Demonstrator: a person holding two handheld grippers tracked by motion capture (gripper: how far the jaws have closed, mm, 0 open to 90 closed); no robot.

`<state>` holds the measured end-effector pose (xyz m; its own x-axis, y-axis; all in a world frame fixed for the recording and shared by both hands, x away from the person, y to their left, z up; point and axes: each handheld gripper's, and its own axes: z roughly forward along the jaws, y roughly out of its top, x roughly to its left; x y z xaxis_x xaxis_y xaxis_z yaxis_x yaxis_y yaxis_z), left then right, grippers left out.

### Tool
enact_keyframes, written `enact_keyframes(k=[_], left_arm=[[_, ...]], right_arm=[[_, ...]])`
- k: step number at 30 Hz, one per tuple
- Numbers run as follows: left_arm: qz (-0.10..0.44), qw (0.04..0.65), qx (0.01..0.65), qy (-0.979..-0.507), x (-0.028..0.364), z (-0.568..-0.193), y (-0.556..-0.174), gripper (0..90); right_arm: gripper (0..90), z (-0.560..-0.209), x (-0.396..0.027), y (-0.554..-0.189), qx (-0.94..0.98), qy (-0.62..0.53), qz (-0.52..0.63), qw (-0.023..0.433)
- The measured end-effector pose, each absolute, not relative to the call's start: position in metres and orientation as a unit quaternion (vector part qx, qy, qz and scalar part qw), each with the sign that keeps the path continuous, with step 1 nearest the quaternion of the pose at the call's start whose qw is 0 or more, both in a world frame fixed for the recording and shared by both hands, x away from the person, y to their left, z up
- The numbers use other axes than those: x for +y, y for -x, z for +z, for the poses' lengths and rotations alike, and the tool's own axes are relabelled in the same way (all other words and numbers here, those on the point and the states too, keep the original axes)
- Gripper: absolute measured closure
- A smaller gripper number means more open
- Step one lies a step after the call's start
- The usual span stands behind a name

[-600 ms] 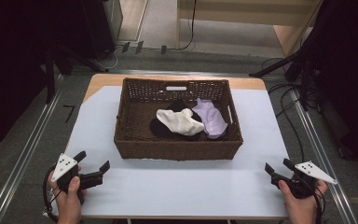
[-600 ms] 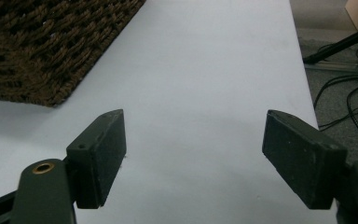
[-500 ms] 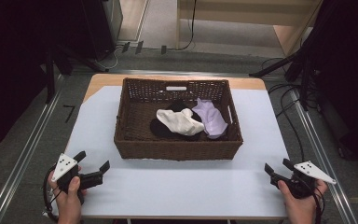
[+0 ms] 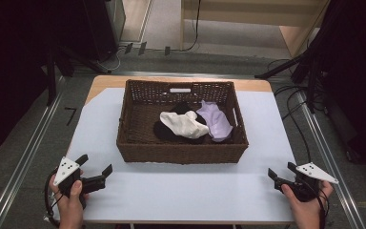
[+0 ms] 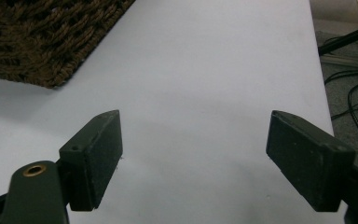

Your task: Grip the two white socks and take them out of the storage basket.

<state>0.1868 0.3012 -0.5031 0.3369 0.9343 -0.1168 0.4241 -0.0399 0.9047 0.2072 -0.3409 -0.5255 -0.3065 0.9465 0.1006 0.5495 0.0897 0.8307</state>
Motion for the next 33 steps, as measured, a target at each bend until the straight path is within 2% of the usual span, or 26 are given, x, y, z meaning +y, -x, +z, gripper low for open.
enact_keyframes(k=[12, 33], left_arm=[[0.274, 0.460, 0.507, -0.675, 0.299, -0.503, -0.188, 0.0], [0.279, 0.457, 0.503, -0.678, 0.297, -0.503, -0.187, 0.0]], right_arm=[[17.8, -0.511, -0.344, -0.215, 0.718, -0.536, 0.370, 0.245], [17.7, -0.485, -0.331, -0.260, 0.793, -0.507, 0.286, 0.178]])
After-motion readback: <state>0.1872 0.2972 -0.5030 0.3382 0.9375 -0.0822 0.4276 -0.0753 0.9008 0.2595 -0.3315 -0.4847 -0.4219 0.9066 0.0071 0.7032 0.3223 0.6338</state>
